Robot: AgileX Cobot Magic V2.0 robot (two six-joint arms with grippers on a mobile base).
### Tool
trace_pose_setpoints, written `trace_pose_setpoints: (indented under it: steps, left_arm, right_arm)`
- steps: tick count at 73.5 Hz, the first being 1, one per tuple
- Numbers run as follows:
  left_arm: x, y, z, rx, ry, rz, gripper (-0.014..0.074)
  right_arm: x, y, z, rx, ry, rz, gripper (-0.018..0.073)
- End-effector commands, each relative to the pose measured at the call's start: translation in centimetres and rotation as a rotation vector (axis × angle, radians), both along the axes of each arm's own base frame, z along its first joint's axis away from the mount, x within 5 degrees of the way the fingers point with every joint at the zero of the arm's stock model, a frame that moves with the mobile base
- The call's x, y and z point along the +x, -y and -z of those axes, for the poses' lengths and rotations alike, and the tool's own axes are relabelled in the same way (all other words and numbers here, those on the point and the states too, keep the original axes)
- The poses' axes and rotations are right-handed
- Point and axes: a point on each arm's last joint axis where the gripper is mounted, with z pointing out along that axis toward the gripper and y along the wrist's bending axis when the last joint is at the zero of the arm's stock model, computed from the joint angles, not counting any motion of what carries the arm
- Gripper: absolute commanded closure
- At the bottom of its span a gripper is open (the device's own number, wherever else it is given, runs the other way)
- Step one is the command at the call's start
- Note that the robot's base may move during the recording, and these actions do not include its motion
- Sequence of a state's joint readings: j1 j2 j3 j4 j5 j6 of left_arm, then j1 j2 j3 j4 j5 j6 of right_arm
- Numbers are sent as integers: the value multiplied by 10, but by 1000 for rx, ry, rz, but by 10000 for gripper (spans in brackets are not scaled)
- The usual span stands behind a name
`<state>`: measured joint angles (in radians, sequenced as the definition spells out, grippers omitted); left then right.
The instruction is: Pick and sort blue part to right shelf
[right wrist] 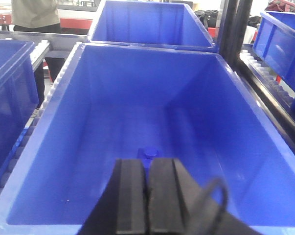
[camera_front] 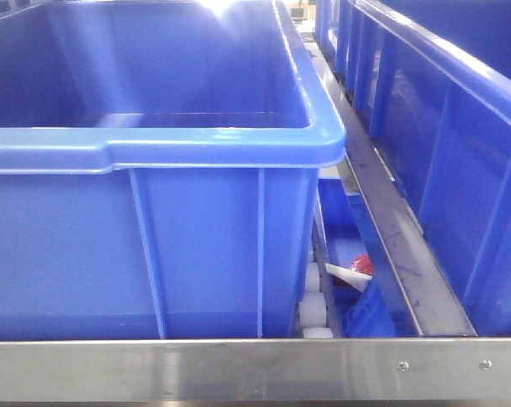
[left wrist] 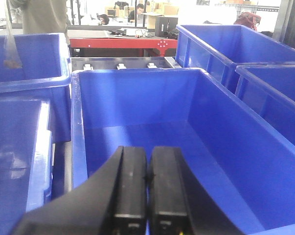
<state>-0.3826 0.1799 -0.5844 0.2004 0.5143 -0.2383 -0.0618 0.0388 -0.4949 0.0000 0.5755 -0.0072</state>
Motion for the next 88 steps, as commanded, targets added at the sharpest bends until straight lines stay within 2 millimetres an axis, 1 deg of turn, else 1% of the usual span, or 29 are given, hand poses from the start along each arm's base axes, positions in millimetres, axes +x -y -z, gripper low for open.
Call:
trace_pose_setpoints:
  steps: [1,6,12,17,25,30,43,46,60,65,88]
  left_arm:
    - [-1,1,-15,-22,88,19,467]
    - [0,2,-13,-21,88,20,467]
    - [4,4,-4,-14,75,21,467]
    - [7,4,-2,-11,97,0,467]
    - [11,5,9,19,141,-67,467]
    - [11,3,20,2,170,-124,467]
    - [14,-1,71,-34,184,-243,467]
    - [16,-2,87,-40,170,-261,467]
    - [23,-3,138,-43,145,-290,467]
    - [24,-3,143,-37,97,-291,467]
    - [24,-3,142,-38,109,-291,467]
  right_arm:
    - [1,0,-16,-13,99,1,502]
    - [1,0,-16,-13,99,1,502]
    - [1,0,-16,-13,99,1,502]
    - [1,0,-16,-13,99,1,502]
    - [1,0,-16,-13,99,1,502]
    - [1,0,-16,-13,99,1,502]
    - [1,0,-16,-13,99,1,502]
    - [1,0,-16,-13,99,1,502]
    - [1,0,-16,-13,99,1,502]
    - [1,0,-16,-13,99,1,502]
    - [1,0,-17,-13,102,1,502]
